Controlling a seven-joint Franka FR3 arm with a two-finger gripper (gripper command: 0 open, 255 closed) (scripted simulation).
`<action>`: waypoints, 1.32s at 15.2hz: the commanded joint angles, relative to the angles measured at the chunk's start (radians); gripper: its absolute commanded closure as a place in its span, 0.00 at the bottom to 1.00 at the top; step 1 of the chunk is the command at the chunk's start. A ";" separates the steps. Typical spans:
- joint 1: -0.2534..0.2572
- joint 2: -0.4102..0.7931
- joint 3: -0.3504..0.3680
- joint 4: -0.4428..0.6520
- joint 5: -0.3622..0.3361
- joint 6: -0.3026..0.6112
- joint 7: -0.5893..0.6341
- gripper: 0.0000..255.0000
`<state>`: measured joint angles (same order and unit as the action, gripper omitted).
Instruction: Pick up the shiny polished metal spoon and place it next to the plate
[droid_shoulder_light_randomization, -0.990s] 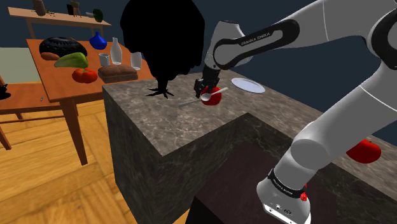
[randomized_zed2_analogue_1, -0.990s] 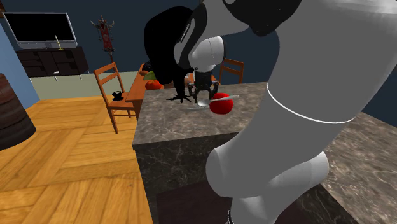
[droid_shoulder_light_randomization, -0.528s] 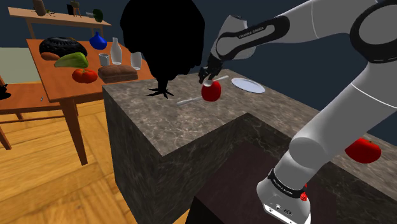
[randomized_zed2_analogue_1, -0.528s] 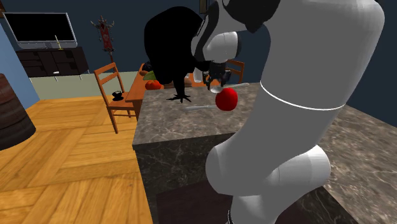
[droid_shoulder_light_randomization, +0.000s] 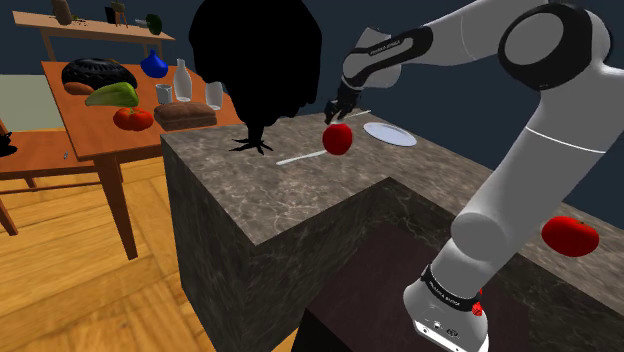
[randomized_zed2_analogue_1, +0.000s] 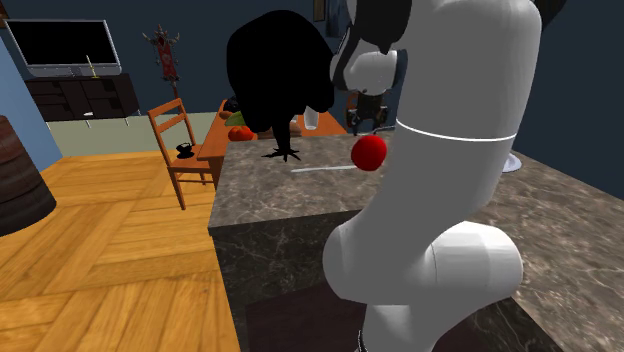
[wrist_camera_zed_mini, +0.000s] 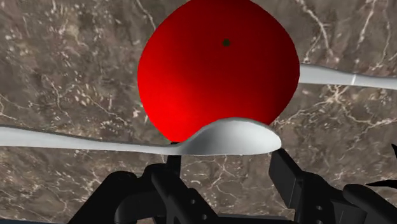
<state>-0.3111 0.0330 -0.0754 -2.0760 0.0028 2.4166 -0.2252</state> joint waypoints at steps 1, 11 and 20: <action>-0.021 0.050 -0.019 0.044 0.015 -0.142 -0.048 1.00; -0.142 0.331 -0.068 0.434 0.095 -0.259 -0.244 1.00; -0.283 0.703 -0.071 1.029 0.153 -0.489 -0.352 1.00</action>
<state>-0.5765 0.6859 -0.1476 -1.1245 0.1502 1.9572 -0.5664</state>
